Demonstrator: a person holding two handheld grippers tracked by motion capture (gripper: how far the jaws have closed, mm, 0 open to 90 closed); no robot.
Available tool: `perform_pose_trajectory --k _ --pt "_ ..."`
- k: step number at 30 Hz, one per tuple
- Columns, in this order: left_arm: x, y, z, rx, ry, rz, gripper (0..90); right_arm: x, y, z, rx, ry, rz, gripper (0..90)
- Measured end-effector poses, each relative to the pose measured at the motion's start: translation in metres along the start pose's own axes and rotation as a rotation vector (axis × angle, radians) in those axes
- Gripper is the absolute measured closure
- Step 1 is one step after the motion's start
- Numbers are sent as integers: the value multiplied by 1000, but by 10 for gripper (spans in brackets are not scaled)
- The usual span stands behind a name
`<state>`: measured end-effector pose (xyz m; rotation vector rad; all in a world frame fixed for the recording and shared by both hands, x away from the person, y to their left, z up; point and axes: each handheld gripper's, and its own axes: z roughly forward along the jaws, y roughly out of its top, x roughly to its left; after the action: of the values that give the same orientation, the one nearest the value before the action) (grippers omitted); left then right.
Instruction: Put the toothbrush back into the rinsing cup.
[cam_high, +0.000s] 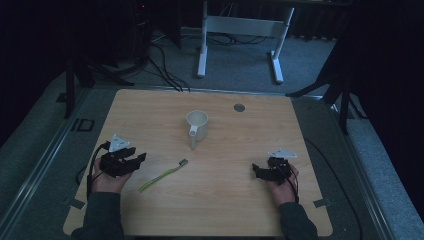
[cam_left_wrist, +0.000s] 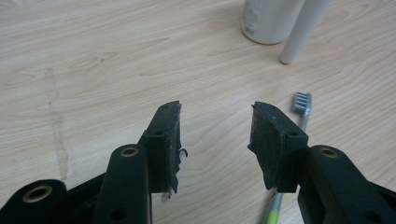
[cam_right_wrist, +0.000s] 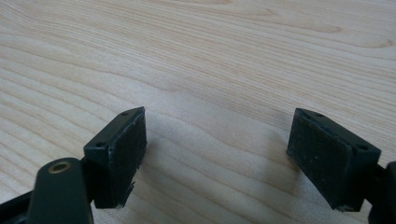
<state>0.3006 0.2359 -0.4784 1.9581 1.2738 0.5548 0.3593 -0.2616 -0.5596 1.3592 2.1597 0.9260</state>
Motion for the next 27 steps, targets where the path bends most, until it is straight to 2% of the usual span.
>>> perform_pose_trajectory --k 9,17,25,27 --pt "-6 5 4 29 -32 51 540 0 0 0 0 0 0 192" --pt "-6 12 2 45 -49 75 578 0 0 0 0 0 0 192" --pt "-7 19 1 55 -54 77 582 0 0 0 0 1 0 192" --pt "-8 25 2 70 -59 93 583 0 0 0 0 1 0 193"
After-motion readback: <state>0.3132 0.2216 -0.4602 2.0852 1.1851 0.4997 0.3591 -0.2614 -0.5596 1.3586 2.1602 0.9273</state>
